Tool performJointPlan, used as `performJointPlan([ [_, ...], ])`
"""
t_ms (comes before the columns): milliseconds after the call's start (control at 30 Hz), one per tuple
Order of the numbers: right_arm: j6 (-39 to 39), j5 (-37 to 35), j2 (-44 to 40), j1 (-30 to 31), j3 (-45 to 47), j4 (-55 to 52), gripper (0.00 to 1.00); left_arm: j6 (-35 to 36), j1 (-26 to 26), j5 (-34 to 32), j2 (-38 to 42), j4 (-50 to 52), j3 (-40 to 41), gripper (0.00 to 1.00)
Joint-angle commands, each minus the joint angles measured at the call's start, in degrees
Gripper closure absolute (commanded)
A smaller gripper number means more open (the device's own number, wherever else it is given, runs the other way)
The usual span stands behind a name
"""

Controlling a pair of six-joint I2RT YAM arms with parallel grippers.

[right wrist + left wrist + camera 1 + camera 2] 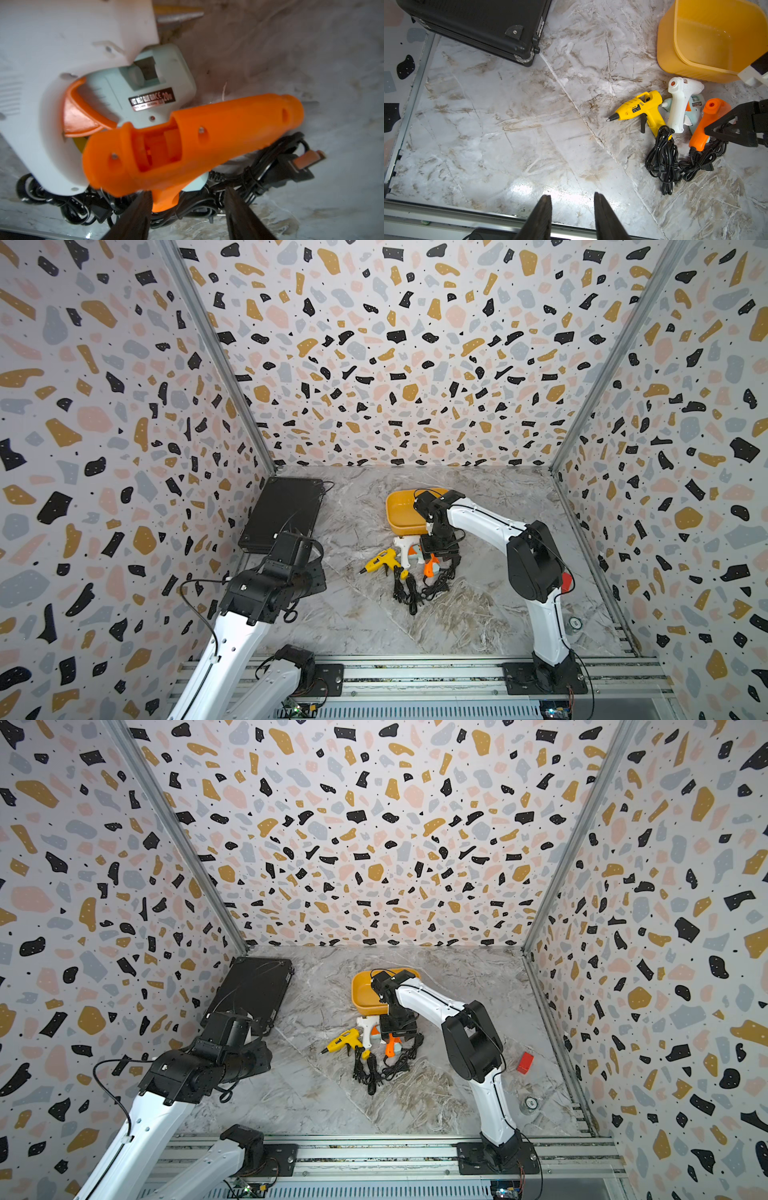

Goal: Put the hot melt glue gun into the storage box
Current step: Pick up the hot melt adhesive gun from the center of the board.

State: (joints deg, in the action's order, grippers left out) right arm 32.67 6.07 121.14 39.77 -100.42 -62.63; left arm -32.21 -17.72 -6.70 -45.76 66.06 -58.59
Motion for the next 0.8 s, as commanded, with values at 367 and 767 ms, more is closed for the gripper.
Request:
performJointPlan([
  [367, 3.0, -0.4, -0.7, 2.1, 4.9, 3.4, 0.53, 0.0, -1.7, -0.1, -0.3, -0.3, 0.3, 0.62],
  [767, 0.3, -7.7, -12.8, 2.4, 6.5, -3.1, 1.0, 0.4, -3.9, -0.8, -0.1, 0.0, -0.8, 0.63],
])
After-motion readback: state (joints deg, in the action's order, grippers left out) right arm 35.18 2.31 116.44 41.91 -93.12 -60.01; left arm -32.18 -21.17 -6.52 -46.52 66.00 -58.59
